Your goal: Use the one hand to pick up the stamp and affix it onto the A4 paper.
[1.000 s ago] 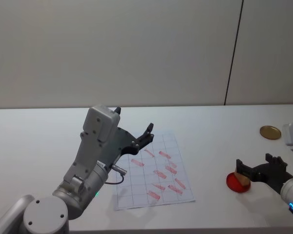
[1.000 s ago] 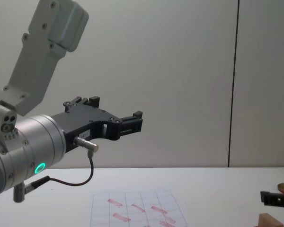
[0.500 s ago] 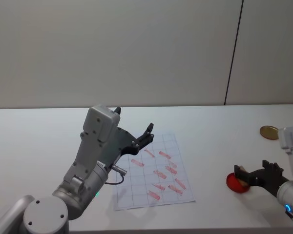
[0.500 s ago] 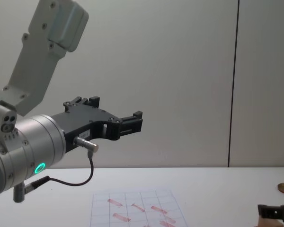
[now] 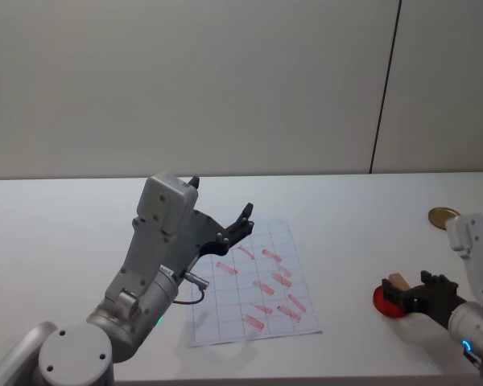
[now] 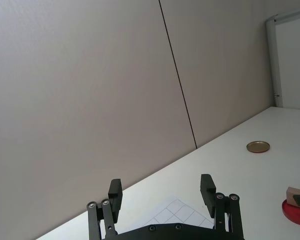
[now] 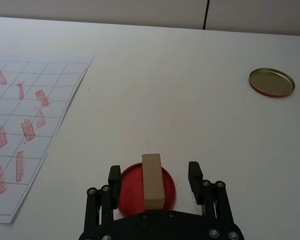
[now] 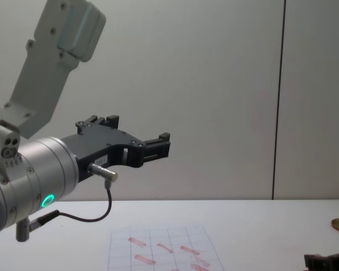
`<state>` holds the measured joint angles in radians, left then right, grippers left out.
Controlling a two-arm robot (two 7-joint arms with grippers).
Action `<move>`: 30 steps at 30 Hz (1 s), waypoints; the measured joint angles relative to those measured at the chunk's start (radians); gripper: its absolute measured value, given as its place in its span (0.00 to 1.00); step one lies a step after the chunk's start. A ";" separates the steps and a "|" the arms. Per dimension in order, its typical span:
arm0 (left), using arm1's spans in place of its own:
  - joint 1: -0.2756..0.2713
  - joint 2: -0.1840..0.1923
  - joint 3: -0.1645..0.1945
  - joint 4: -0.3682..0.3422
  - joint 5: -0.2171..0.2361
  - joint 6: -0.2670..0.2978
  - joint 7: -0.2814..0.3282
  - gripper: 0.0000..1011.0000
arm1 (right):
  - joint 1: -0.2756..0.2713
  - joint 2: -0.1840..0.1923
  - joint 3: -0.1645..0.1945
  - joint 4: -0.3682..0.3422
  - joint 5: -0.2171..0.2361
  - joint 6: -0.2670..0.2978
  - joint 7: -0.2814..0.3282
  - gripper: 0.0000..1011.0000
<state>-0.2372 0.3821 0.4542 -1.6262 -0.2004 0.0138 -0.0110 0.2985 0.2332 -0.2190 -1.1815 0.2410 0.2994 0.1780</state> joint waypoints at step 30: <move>0.000 0.000 0.000 0.000 0.000 0.000 0.000 0.98 | 0.015 -0.012 -0.017 0.042 -0.059 0.004 -0.003 0.22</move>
<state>-0.2372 0.3822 0.4542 -1.6262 -0.2004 0.0139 -0.0110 0.3134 0.2210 -0.2362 -1.1391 0.1816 0.3037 0.1752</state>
